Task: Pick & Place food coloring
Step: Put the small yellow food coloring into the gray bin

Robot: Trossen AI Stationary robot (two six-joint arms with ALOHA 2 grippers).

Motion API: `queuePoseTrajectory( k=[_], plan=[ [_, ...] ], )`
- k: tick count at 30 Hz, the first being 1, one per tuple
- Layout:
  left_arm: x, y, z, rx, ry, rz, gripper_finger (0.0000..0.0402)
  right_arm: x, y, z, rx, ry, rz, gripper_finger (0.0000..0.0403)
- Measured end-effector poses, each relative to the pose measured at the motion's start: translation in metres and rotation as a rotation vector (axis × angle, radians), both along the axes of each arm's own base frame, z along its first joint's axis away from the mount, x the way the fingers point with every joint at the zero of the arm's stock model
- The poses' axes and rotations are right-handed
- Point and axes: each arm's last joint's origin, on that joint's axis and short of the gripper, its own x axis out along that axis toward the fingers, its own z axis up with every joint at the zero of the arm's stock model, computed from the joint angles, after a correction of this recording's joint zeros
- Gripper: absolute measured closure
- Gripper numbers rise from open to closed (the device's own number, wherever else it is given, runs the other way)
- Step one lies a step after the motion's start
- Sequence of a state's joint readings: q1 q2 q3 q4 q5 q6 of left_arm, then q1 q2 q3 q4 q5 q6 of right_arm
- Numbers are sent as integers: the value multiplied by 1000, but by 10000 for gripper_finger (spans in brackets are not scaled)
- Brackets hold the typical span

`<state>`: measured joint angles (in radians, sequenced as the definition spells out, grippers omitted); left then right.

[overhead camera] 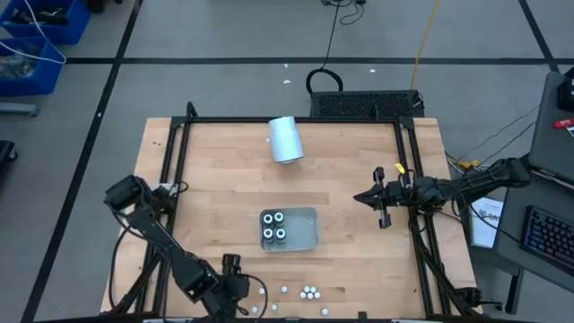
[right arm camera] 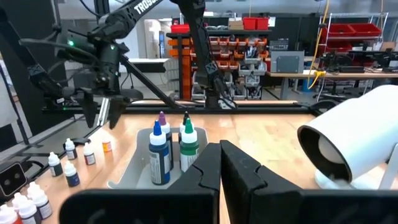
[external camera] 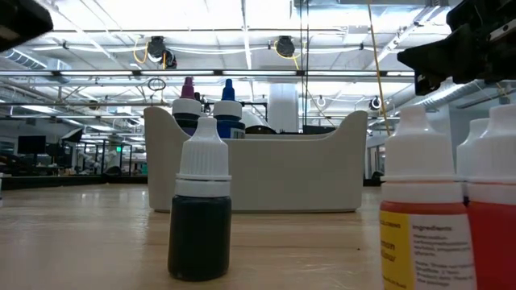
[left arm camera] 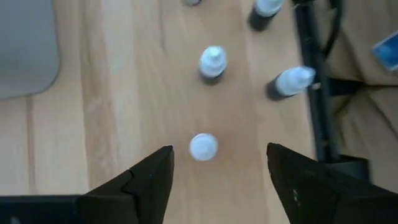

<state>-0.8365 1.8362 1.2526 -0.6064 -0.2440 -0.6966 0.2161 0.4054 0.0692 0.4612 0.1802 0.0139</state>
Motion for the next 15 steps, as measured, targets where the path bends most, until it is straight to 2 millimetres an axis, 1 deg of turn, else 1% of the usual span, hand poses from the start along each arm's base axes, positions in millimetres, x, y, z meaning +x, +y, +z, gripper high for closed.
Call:
queuePoseTrajectory(
  k=[5, 8, 15],
  plan=[
    [2, 9, -12, -10, 3, 37, 148, 1, 0, -1, -2, 13, 0, 403],
    [5, 10, -15, -33, -11, 41, 155, 1, 0, -1, -3, 12, 0, 403],
    [4, 13, -20, -36, 8, 40, 169, 1, 0, -1, -6, 12, -1, 403]
  ],
)
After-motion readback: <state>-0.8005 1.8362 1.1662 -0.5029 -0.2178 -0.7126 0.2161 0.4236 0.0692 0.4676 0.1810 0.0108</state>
